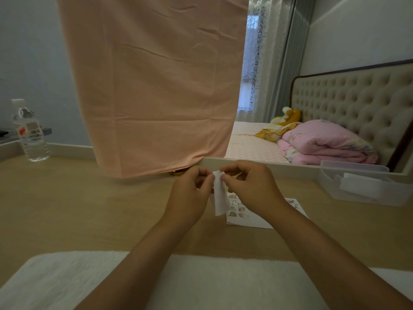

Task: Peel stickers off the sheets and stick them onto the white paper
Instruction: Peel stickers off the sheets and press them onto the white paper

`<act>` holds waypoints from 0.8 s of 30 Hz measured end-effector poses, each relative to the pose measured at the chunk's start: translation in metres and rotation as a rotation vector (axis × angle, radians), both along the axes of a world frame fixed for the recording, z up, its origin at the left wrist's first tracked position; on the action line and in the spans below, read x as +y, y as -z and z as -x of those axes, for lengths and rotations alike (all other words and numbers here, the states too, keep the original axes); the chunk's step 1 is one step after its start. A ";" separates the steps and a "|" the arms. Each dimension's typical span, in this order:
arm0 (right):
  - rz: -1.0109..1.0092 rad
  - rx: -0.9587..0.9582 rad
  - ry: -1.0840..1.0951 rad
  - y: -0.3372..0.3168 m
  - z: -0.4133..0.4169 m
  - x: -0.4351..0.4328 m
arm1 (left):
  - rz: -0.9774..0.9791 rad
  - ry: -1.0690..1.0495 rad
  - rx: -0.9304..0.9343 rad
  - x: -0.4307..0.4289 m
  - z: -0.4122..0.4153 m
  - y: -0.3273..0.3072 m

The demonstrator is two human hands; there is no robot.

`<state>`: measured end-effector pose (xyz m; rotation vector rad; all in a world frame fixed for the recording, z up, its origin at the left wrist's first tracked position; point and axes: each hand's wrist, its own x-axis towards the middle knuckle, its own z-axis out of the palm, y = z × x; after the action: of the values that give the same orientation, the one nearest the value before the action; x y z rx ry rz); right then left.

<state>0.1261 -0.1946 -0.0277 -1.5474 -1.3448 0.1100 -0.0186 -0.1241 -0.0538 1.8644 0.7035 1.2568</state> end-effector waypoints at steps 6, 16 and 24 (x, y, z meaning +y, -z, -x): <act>0.073 0.053 -0.026 -0.002 0.000 0.001 | -0.277 -0.116 0.187 0.004 0.005 0.002; 0.292 0.244 -0.182 -0.008 0.001 -0.005 | -0.621 -0.154 0.393 0.022 0.014 -0.002; 0.361 0.192 -0.305 -0.013 -0.005 -0.011 | -0.738 -0.143 0.552 0.024 0.021 -0.010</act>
<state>0.1307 -0.2057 -0.0152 -1.5639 -1.4509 0.7074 -0.0393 -0.1000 -0.0438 2.8784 0.7134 1.1819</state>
